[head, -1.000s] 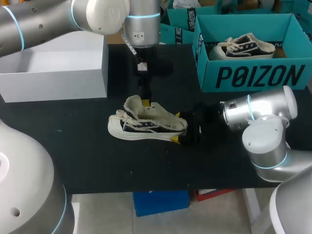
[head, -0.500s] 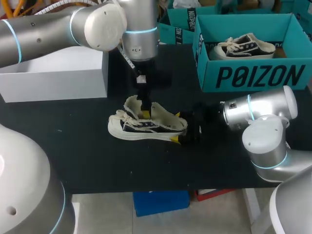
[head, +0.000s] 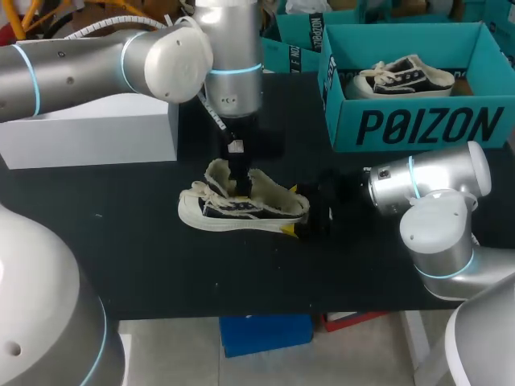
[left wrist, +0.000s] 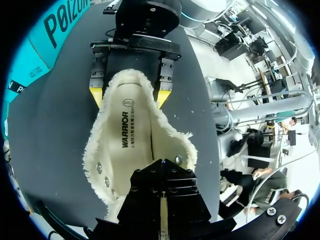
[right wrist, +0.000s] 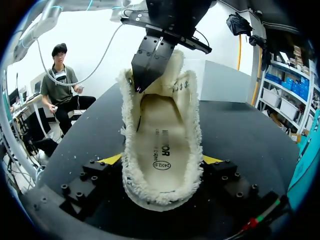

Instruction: Take the shoe out of the shoebox, open the shoe tongue, remove and reinsert the insole, then place the shoe into the shoebox

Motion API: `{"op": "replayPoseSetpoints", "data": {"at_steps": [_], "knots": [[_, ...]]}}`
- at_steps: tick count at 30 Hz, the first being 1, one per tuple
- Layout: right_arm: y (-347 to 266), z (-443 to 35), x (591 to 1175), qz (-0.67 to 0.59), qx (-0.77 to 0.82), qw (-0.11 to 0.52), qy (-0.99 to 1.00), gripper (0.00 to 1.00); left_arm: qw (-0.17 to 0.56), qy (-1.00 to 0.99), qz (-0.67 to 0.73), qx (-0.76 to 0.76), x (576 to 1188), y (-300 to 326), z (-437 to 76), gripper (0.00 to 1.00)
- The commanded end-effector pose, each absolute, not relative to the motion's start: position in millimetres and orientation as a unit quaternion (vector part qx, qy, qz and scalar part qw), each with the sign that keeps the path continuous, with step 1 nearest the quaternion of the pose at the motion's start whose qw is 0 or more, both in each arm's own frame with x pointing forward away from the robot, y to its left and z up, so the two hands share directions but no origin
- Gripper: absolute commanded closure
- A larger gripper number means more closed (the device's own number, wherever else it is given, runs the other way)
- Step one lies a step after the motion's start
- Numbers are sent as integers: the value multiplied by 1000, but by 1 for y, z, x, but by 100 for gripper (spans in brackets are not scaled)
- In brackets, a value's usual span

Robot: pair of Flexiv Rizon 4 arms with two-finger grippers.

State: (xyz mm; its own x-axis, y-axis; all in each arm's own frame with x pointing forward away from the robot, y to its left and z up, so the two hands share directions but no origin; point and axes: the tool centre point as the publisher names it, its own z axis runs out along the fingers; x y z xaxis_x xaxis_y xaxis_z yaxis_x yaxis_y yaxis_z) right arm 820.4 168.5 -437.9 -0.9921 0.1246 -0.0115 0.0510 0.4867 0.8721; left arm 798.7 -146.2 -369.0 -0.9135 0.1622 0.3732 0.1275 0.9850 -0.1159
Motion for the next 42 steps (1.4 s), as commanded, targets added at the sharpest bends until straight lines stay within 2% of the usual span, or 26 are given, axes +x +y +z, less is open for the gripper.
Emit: {"op": "replayPoseSetpoints", "data": {"at_steps": [1,28,42], "knots": [[169,-440,820,503,52,36,862,100,201,-976,44,-73,803,-150,-381,100],[169,-440,820,503,52,36,862,100,213,-975,30,-55,785,-153,-414,100],[169,-440,820,503,52,36,862,100,196,-979,36,-33,783,-152,-430,100]]}}
